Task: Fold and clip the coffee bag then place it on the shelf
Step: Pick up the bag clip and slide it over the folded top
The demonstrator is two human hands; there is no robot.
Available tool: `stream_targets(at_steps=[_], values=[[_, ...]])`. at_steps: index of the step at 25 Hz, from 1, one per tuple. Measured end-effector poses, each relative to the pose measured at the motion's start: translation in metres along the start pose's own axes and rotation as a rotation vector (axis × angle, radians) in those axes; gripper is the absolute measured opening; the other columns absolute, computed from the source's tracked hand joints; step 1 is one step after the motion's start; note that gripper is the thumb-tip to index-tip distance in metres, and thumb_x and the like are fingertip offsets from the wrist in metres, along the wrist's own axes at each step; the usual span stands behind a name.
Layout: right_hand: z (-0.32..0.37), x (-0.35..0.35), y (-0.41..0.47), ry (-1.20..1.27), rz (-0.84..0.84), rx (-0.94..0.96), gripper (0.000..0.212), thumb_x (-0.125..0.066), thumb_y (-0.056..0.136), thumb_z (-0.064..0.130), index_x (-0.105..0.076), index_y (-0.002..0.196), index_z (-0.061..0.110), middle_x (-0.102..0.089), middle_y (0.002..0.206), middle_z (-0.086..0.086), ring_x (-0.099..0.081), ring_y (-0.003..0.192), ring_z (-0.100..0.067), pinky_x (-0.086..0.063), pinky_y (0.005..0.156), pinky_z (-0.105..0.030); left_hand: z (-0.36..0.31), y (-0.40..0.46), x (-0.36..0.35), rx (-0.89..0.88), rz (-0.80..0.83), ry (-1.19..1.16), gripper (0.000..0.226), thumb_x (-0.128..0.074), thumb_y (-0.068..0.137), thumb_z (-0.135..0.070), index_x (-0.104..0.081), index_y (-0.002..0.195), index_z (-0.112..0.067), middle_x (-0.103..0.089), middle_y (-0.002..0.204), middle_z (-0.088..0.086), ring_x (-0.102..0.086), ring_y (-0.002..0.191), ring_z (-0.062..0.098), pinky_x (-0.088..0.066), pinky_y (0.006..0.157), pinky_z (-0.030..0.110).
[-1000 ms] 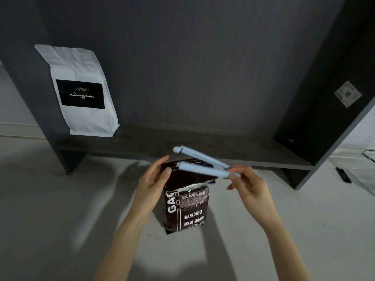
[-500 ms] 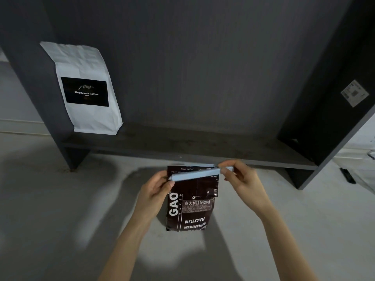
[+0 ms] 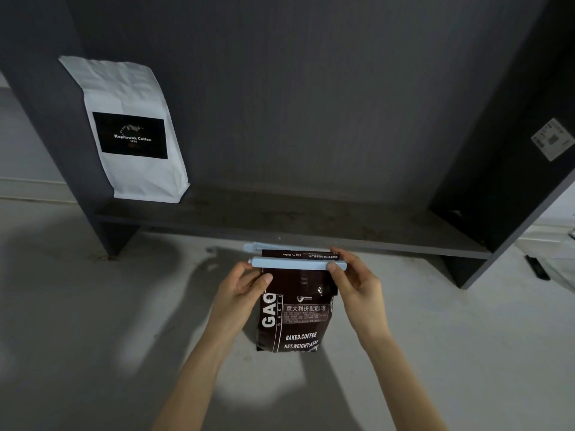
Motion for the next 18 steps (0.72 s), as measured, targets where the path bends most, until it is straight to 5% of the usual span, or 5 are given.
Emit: stream_targets(at_steps=[9,18], values=[[0.002,0.002,0.004,-0.113,0.035,0.039,0.024,-0.056,0.085,0.011,-0.059,0.093,0.033,-0.066,0.076,0.004,-0.062,0.069,-0.003,-0.052,0.061,-0.014,-0.006,-0.001,0.0,-0.004,0.017,0.07,0.035,-0.06,0.081,-0.012,-0.053,0.114,-0.022,-0.068,0.101,-0.008,-0.063,0.091,-0.003,-0.046,0.069,0.004],[0.002,0.004,0.006,-0.134,0.04,0.05,0.023,-0.056,0.085,0.011,-0.06,0.094,0.032,-0.065,0.075,0.001,-0.061,0.067,-0.003,-0.05,0.059,-0.012,-0.012,-0.002,-0.002,-0.046,0.054,0.115,0.038,-0.058,0.082,-0.01,-0.049,0.118,-0.021,-0.07,0.091,-0.013,-0.064,0.087,-0.004,-0.045,0.067,0.003]])
Point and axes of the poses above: each hand's wrist, its own y-axis towards the middle knuckle, its own x-axis out of the back of the hand, z = x × y, the point moved 7 cm from there along y, towards the middle knuckle
